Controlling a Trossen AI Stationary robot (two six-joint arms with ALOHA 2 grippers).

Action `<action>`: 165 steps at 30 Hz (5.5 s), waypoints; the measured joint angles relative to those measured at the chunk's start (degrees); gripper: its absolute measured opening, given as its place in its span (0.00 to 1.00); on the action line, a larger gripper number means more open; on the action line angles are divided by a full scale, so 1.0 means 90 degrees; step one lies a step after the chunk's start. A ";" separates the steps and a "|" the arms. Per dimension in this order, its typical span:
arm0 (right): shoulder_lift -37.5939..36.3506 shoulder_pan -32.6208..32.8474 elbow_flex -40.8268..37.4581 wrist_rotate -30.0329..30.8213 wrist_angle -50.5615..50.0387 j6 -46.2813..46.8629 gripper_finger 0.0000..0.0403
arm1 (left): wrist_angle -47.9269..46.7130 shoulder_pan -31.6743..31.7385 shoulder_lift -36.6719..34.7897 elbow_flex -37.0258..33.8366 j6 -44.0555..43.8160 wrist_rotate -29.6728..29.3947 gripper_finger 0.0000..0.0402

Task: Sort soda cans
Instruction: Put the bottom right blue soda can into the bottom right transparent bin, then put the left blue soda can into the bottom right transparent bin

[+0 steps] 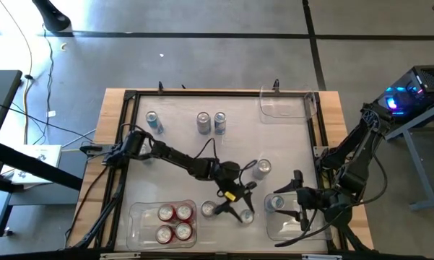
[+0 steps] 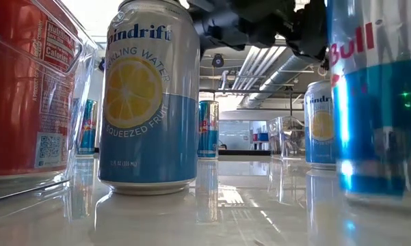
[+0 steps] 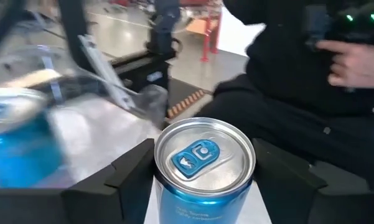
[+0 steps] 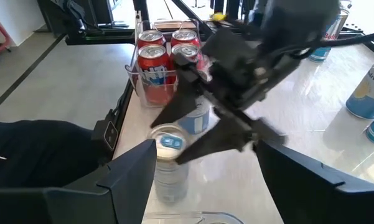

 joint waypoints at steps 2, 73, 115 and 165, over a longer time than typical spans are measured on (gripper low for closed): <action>0.0000 0.0000 0.0000 -0.0002 -0.0085 -0.0002 0.68 | -0.0011 0.0071 0.0000 0.0115 -0.0073 -0.0011 0.56; 0.2060 -0.2665 0.0000 -0.3991 0.0684 -0.3233 0.68 | -0.0014 -0.0845 -0.3082 -0.2929 -0.2072 -0.7074 0.79; 0.0203 0.0266 -0.0002 -0.2036 -0.0447 0.0279 0.55 | 0.0072 -0.0978 -0.3082 -0.2927 -0.1970 -0.7155 0.79; 0.1190 -0.0322 0.0005 -0.2976 -0.0147 -0.0520 0.71 | 0.0068 -0.0974 -0.3079 -0.2927 -0.2091 -0.7172 0.79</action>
